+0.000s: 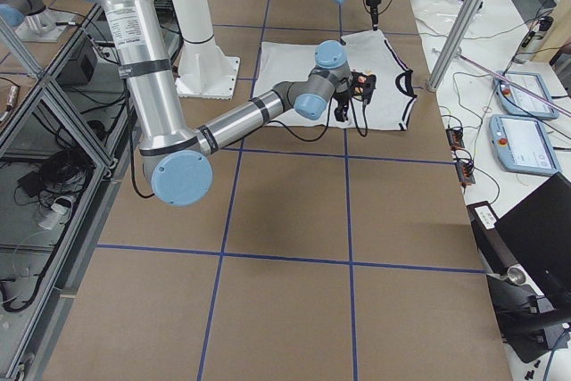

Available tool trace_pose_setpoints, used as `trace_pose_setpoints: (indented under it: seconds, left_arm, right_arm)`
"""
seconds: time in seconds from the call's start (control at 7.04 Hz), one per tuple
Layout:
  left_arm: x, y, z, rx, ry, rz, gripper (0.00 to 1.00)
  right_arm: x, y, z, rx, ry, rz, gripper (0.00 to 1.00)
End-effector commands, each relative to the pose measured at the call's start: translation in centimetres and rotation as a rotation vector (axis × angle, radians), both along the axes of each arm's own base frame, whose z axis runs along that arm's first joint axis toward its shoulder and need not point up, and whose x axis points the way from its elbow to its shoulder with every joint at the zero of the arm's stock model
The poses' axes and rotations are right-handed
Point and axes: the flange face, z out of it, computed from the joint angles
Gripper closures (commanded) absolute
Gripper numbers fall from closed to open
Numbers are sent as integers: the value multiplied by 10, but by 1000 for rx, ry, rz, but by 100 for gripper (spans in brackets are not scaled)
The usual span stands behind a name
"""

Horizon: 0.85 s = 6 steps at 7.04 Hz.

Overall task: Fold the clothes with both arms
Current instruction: 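Raise the right gripper away while the left arm approaches the shirt shoulder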

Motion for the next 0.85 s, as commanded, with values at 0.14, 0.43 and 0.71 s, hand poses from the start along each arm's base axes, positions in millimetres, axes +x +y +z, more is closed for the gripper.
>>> trace_pose_setpoints:
  seconds: [0.14,0.43,0.71]
  left_arm:
    - [6,-1,-2,8,-2,0,57]
    - [5,-2,2,9,-12,-11,87]
    - [6,-4,-7,24,-2,-11,100]
  right_arm:
    - [1,1,-1,3,-1,1,0]
    - [2,1,-1,2,0,3,0]
    - [3,1,-1,2,-1,3,0]
